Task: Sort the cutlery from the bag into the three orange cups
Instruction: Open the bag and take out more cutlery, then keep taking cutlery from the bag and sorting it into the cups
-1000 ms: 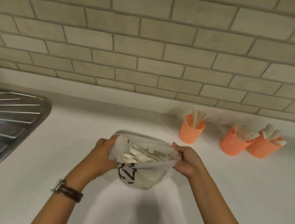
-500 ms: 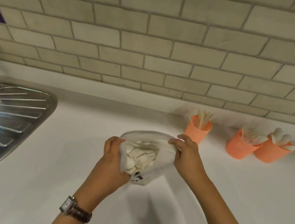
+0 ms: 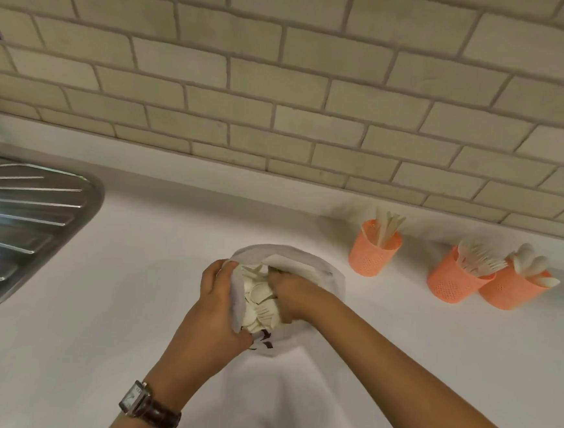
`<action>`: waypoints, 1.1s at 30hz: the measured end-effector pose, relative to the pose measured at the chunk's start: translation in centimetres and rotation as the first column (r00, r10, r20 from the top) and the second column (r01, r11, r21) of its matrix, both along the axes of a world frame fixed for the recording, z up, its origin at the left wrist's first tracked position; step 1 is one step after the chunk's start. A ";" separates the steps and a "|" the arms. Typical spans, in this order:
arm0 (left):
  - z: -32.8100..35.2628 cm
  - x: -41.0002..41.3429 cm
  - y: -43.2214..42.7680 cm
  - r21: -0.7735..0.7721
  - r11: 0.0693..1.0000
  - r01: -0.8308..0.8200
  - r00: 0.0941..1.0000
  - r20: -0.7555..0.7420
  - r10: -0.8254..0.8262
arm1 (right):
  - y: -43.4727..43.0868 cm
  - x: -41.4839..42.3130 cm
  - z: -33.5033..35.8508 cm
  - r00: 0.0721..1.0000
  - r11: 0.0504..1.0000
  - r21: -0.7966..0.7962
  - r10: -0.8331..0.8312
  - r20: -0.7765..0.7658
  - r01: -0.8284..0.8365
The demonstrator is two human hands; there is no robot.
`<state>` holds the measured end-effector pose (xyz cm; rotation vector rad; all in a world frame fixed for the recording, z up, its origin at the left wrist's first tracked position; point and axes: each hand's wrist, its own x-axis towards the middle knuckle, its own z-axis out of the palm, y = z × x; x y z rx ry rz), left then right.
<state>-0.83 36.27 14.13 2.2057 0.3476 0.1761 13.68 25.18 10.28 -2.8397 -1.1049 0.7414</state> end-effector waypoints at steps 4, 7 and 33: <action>0.0 0.3 0.2 0.023 1.000 0.001 1.000 -0.003 -0.001 | 0.0 1.5 -0.2 0.998 0.997 0.056 0.061 -0.023 -0.059; -0.1 0.5 0.4 0.021 1.000 -0.006 1.000 0.010 0.006 | -0.4 1.6 0.3 0.992 0.990 0.115 0.087 -0.087 -0.077; 2.1 0.3 4.5 0.102 0.995 -0.011 0.994 -0.106 0.022 | -2.2 0.2 7.4 0.993 0.926 0.367 0.043 0.112 -0.082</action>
